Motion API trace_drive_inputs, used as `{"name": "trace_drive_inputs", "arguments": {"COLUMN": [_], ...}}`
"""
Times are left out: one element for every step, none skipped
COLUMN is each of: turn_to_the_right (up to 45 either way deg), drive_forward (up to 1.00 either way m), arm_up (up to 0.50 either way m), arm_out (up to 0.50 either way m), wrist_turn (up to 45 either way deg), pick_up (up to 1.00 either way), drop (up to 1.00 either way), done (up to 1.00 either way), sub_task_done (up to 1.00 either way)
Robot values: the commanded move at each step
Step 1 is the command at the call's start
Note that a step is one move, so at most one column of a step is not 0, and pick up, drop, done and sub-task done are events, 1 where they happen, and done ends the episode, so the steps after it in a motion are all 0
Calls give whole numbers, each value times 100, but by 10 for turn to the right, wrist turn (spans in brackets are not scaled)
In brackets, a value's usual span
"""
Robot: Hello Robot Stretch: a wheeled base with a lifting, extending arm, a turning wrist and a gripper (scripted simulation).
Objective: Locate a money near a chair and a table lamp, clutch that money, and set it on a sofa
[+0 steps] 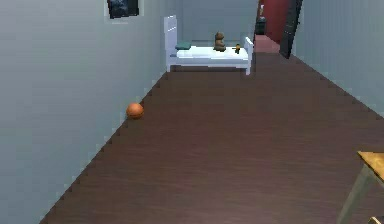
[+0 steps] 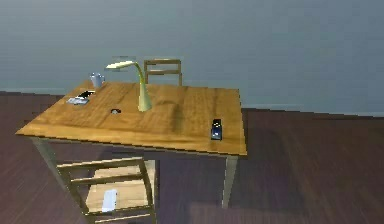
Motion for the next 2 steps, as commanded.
{"name": "trace_drive_inputs", "arguments": {"turn_to_the_right": [90, 0], "drive_forward": [0, 85], "arm_up": [0, 0], "arm_out": [0, 0], "wrist_turn": [0, 0], "pick_up": [0, 0], "drop": [0, 0], "done": [0, 0], "sub_task_done": [0, 0]}}
